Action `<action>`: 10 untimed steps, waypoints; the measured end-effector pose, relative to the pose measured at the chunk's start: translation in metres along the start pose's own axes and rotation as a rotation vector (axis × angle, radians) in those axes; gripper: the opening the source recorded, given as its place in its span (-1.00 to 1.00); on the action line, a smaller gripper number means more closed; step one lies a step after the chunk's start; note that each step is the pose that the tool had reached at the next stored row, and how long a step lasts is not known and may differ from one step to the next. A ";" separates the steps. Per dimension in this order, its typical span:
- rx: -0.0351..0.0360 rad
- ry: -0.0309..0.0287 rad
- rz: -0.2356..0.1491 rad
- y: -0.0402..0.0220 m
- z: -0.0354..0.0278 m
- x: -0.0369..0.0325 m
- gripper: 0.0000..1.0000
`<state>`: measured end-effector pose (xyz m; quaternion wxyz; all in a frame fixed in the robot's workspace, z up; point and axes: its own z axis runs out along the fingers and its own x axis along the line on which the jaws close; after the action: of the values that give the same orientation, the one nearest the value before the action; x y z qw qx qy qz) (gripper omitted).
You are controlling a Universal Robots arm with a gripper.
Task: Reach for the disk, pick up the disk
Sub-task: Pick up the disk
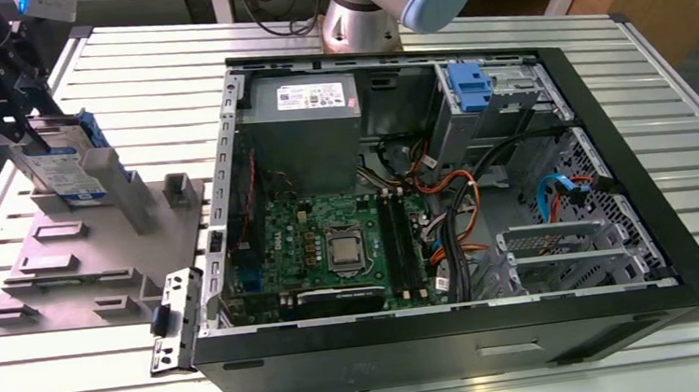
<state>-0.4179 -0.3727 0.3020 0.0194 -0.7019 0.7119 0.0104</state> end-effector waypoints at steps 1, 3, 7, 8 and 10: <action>0.0001 0.0000 0.000 0.0000 0.0001 0.0000 0.18; 0.0000 0.0000 0.000 0.0000 0.0001 0.0000 0.03; 0.0000 0.0000 0.000 0.0000 0.0002 0.0000 -0.11; 0.0000 0.0000 0.000 0.0000 0.0002 0.0000 -0.11; 0.0001 0.0000 0.000 0.0000 0.0003 0.0000 -0.11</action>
<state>-0.4179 -0.3727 0.3017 0.0194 -0.7019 0.7119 0.0104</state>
